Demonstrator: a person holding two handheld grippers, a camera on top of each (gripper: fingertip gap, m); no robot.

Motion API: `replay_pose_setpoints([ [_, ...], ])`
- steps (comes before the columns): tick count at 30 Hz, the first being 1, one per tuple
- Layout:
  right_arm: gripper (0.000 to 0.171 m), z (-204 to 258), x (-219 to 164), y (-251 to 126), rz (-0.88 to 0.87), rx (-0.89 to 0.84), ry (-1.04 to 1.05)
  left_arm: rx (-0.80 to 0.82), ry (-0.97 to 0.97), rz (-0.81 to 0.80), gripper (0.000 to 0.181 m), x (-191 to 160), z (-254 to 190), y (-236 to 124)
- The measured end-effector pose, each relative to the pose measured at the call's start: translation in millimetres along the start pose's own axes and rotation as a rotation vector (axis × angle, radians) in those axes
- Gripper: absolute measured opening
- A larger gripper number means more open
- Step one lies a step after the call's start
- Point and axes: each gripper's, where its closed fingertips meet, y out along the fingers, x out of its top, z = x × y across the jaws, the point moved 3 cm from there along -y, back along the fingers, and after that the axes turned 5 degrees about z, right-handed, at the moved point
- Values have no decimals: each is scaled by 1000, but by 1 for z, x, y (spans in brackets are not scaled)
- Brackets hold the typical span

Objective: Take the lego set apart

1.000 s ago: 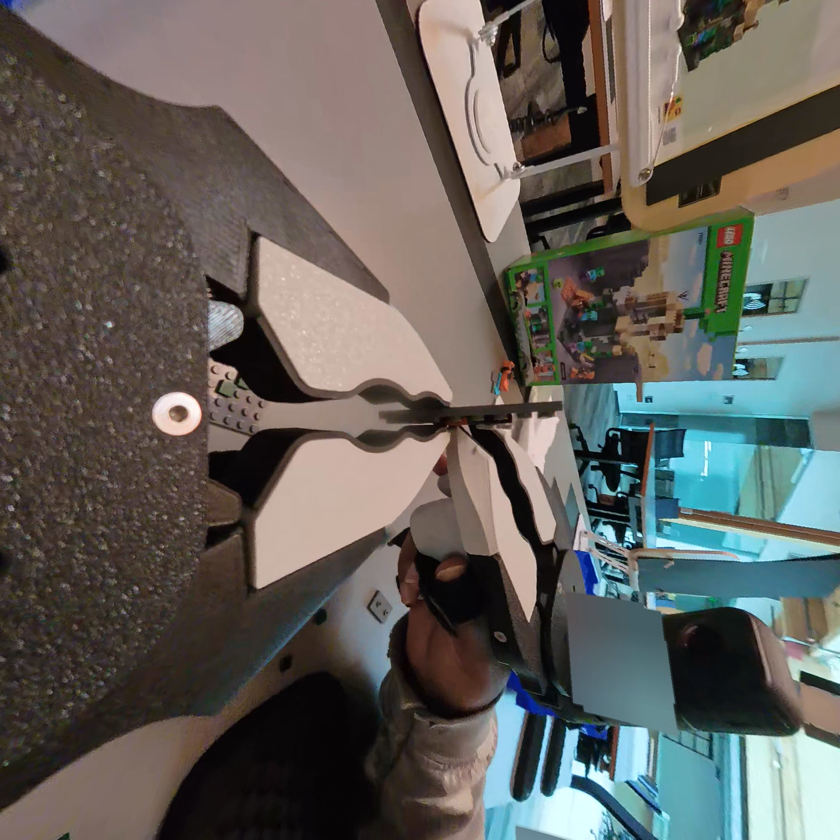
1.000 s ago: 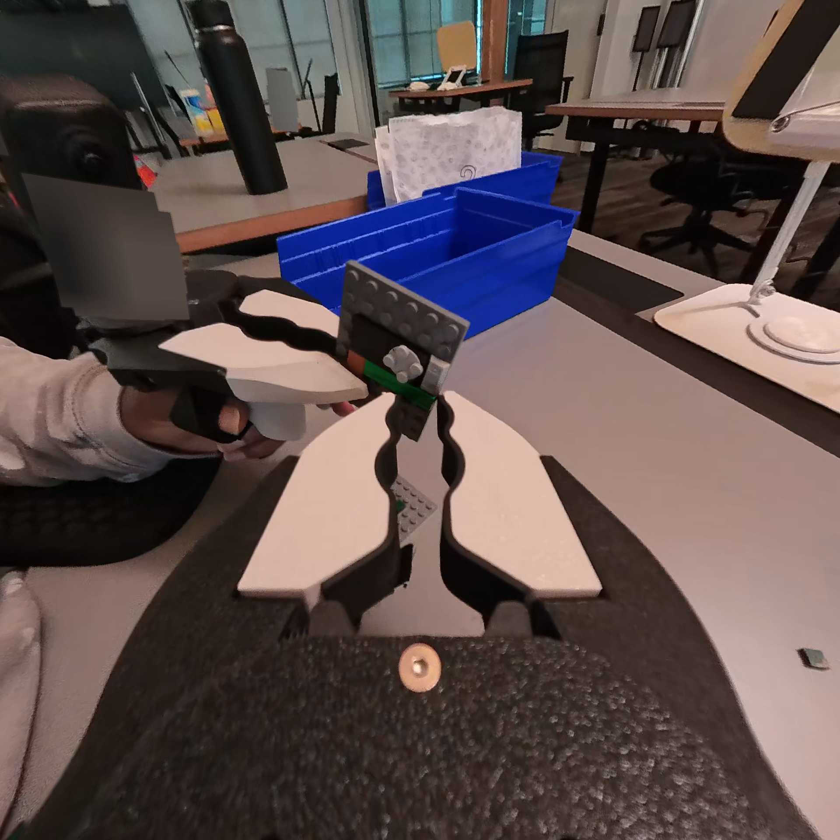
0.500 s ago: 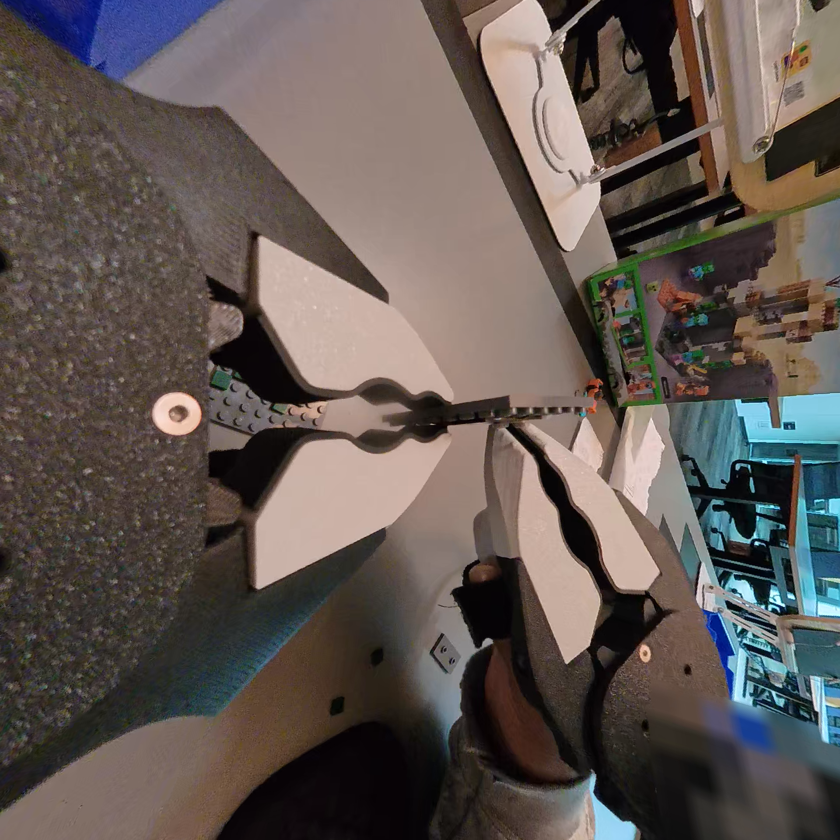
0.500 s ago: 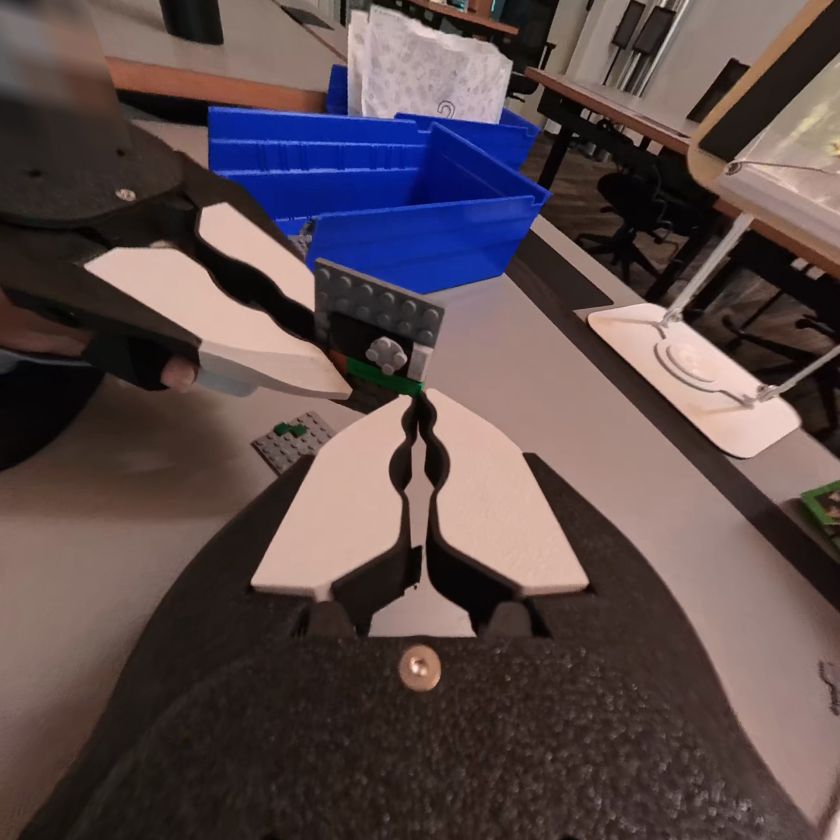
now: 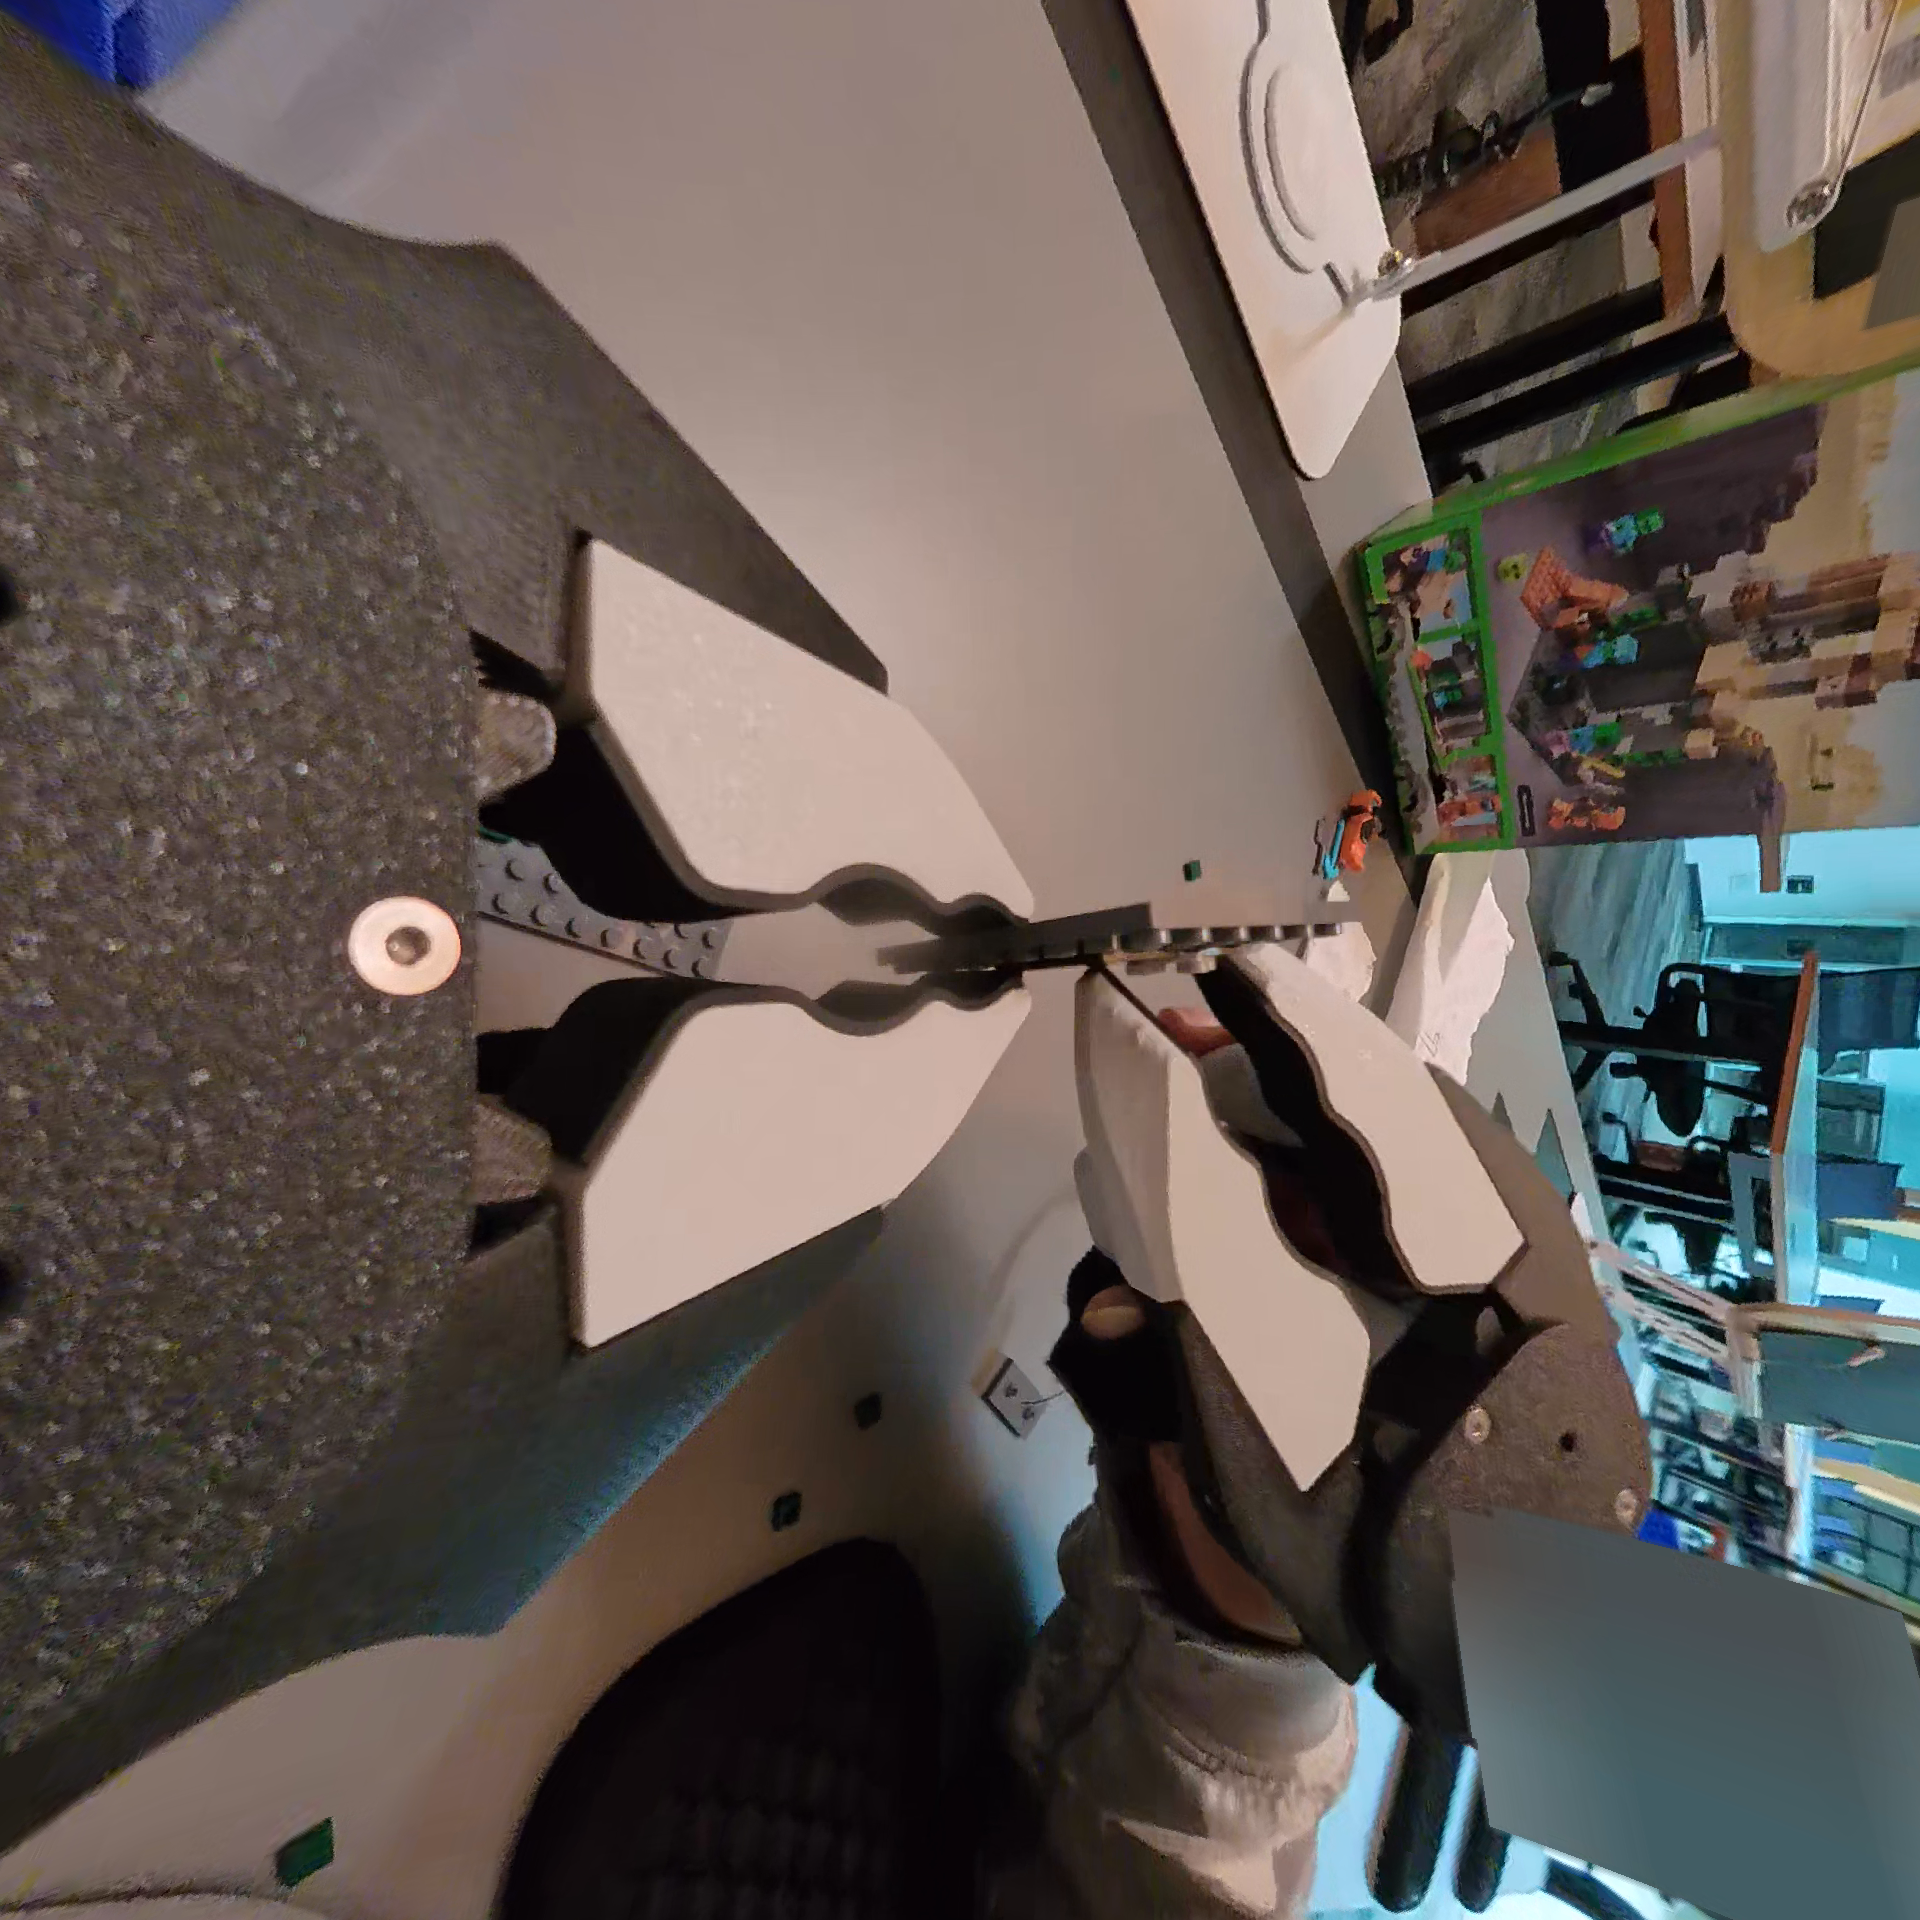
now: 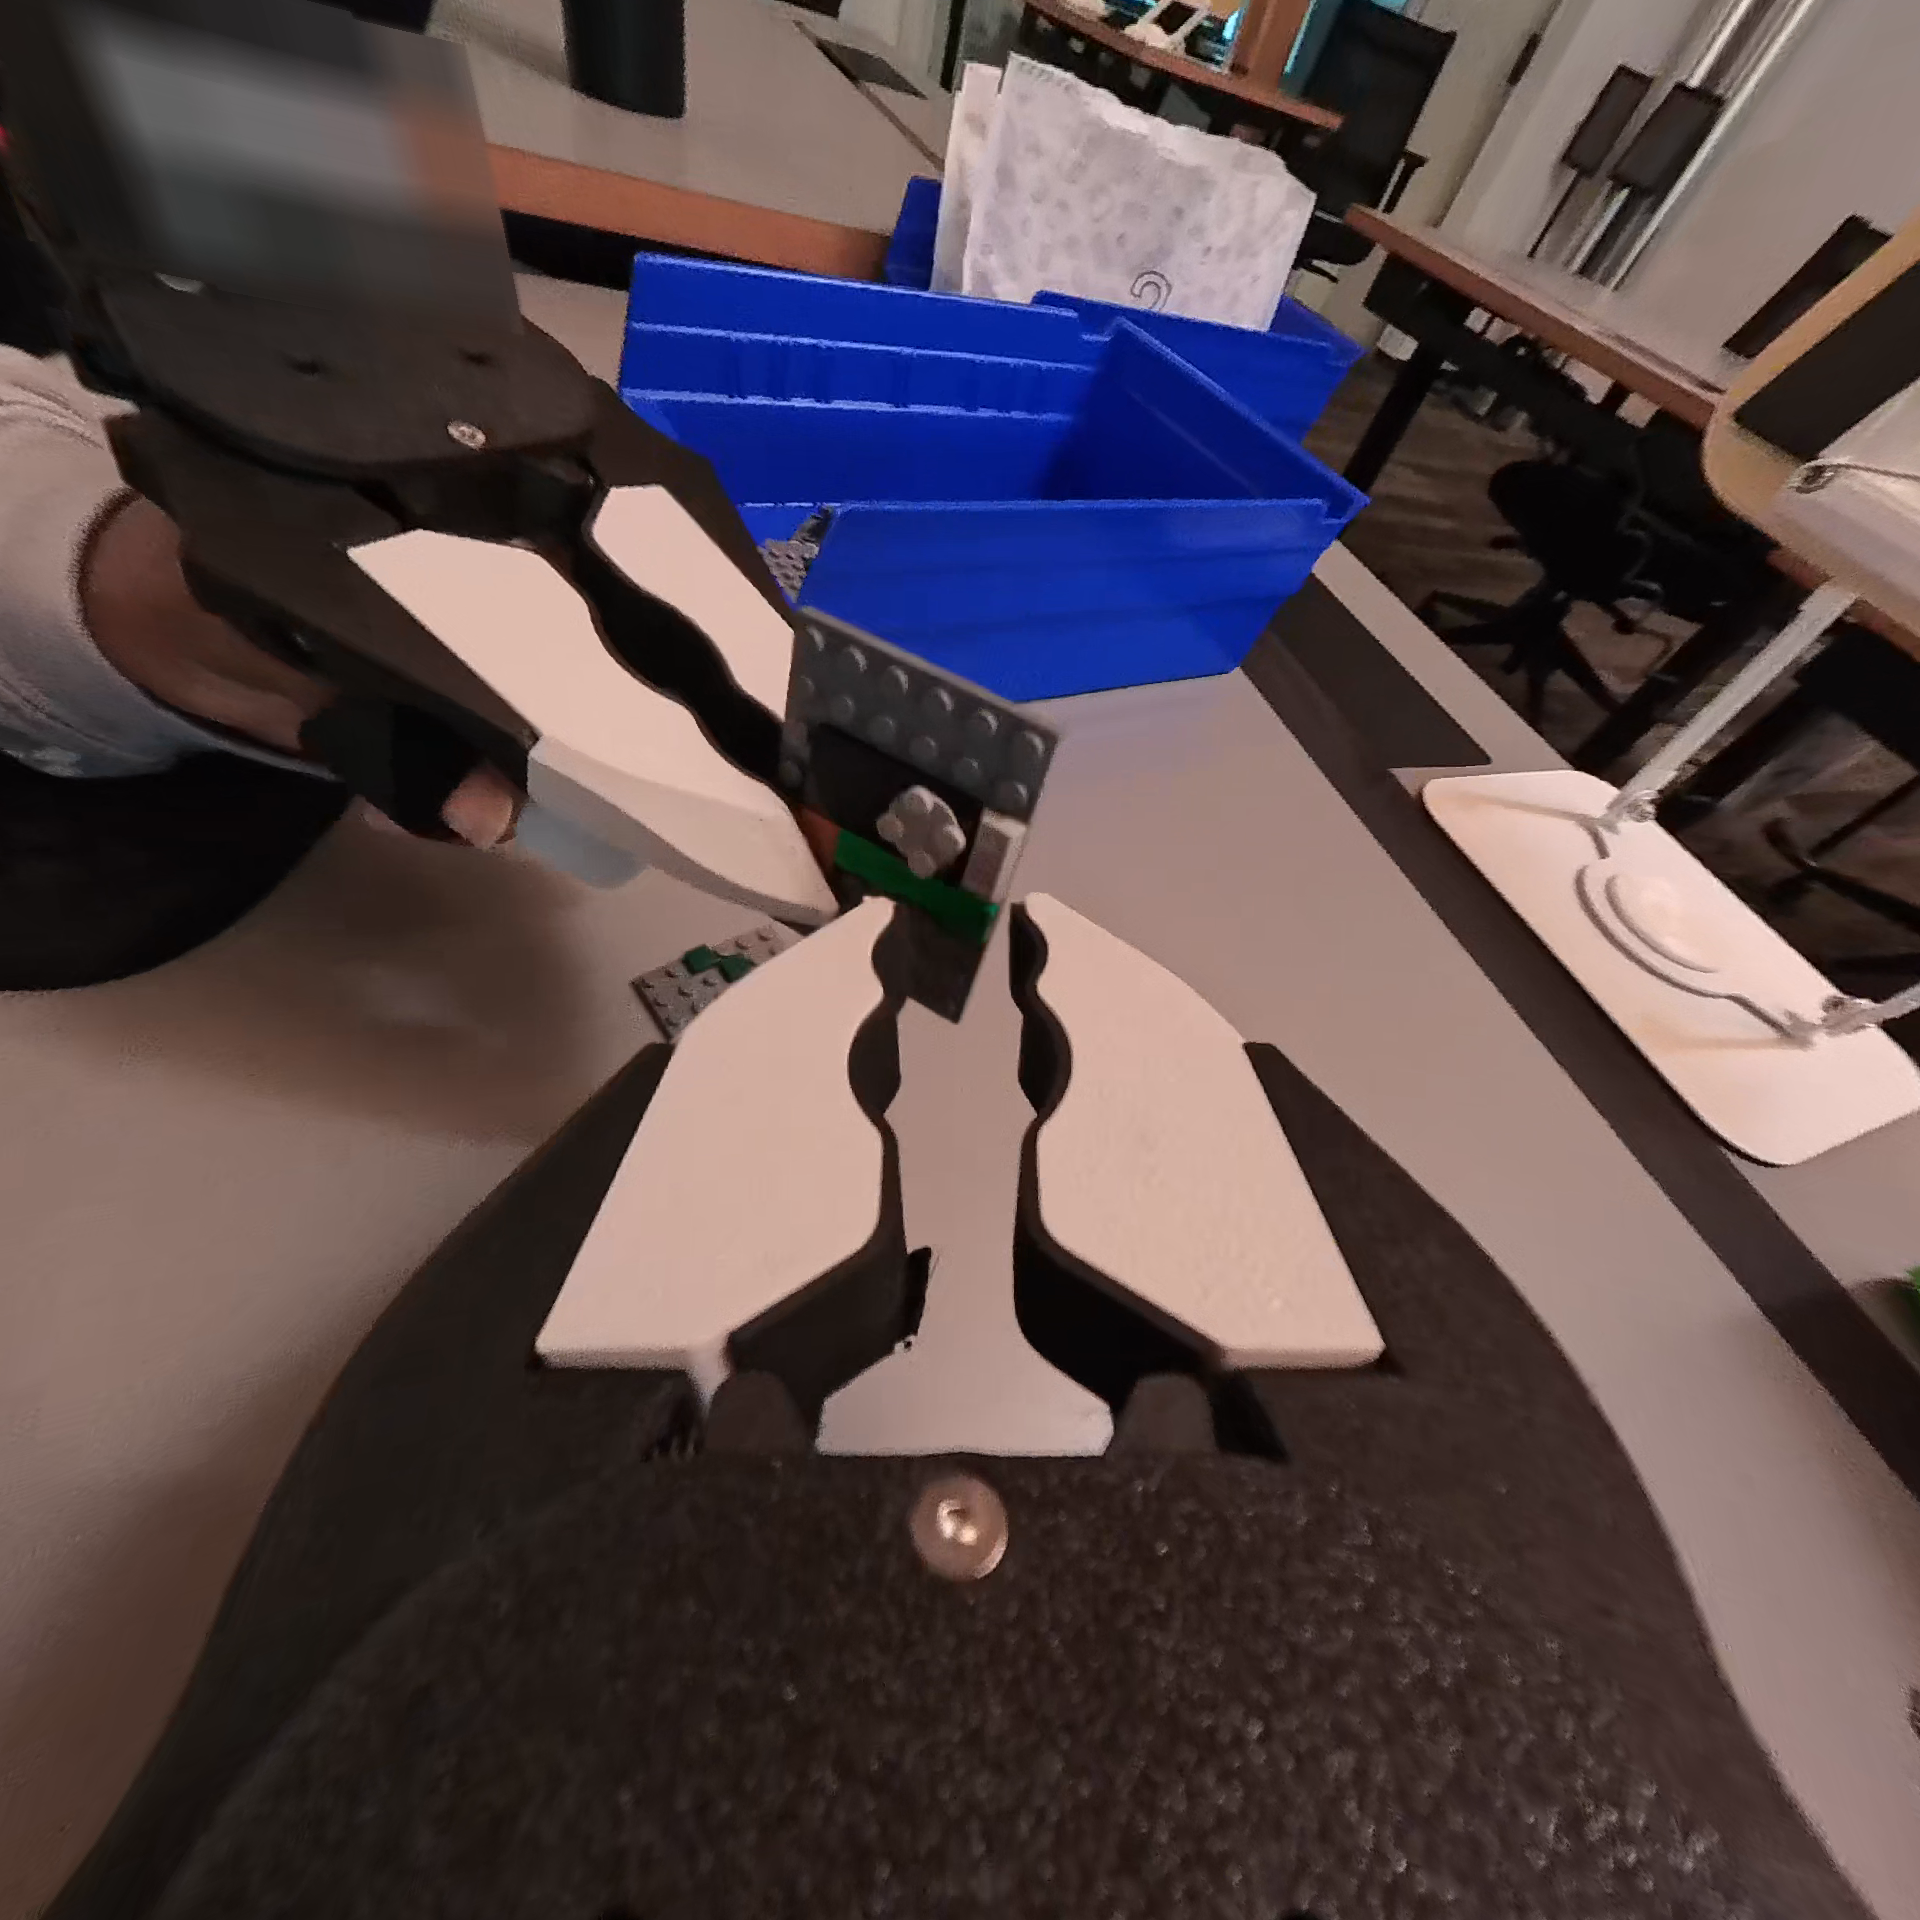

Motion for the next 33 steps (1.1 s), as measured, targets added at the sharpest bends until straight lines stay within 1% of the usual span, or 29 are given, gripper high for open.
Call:
replay_pose_setpoints([
  [5, 15, 1, -2, -2, 19, 33, 7, 34, 73, 30, 7, -3, -2, 1],
  [11, 12, 2, -7, 0, 83, -25, -75, 105, 137, 107, 7, -9, -1, 5],
  [16, 6, 3, -10, 3, 102, -103, -159, 96, 61, 145, 7, -13, 4, 8],
  [17, 0, 11, -8, 5, 83, -70, -177, 75, 28, 143, 7, -13, 3, 10],
  [18, 0, 23, -5, 9, 63, -39, -178, 48, -17, 174, 7, -15, 0, 14],
  [20, 0, 19, -5, 10, 93, -158, -307, 56, -15, 171, 7, -16, 4, 16],
  [23, 0, 6, 0, -2, 19, -89, -162, 53, -62, 99, 7, -2, 15, 7],
  [26, 0, -1, 7, -10, -55, -96, -150, 18, -67, 36, 7, 1, 13, 2],
  [28, 19, 3, 15, -12, -150, -70, -154, -6, -51, -5, 6, 3, 7, 1],
  [29, 21, 5, 19, -16, -215, -40, -128, -9, -47, -19, 6, 5, 6, 0],
  [31, 25, 5, 26, -24, -341, 83, 22, -36, -62, -50, 6, 10, 3, -3],
  [33, 28, 0, 31, -33, -448, 238, 243, -59, -94, -67, 6, 13, 2, -5],
])
